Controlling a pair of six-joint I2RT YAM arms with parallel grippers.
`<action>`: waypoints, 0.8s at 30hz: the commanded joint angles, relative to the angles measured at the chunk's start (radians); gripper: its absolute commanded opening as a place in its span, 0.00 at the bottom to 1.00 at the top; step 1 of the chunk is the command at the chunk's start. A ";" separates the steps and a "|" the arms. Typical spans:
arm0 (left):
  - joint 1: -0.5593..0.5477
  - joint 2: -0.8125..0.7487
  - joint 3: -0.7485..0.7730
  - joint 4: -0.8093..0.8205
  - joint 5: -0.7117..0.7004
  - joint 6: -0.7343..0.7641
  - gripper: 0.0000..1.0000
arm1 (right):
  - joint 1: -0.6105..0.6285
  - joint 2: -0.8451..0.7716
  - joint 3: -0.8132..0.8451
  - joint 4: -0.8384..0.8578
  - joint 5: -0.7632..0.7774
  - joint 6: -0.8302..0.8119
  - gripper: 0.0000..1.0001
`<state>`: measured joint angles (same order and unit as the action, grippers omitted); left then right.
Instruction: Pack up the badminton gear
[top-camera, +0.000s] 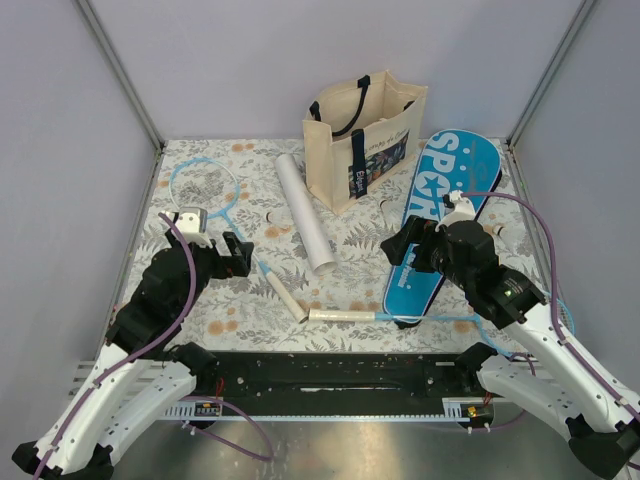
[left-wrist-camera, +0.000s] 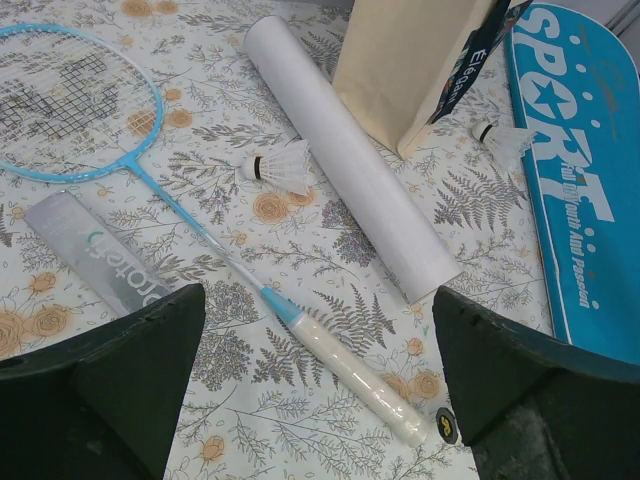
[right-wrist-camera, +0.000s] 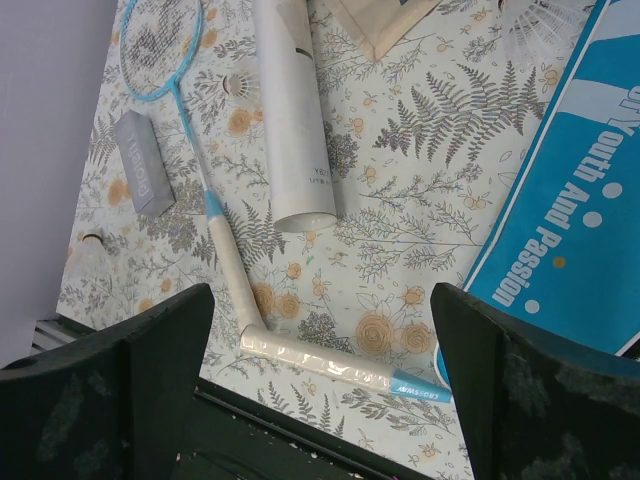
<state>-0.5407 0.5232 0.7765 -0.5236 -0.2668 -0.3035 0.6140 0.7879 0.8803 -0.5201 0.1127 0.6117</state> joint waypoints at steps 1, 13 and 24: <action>0.004 -0.002 0.006 0.033 -0.020 0.009 0.99 | -0.003 0.001 -0.015 0.052 -0.007 0.006 1.00; 0.008 -0.045 0.015 0.005 -0.279 -0.019 0.99 | -0.003 0.247 -0.021 0.337 -0.140 0.036 0.96; 0.016 -0.115 -0.003 -0.007 -0.330 -0.005 0.99 | 0.039 0.770 0.161 0.528 -0.173 0.003 1.00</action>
<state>-0.5289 0.4282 0.7761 -0.5495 -0.5522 -0.3141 0.6224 1.4769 0.9154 -0.0910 -0.0498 0.6327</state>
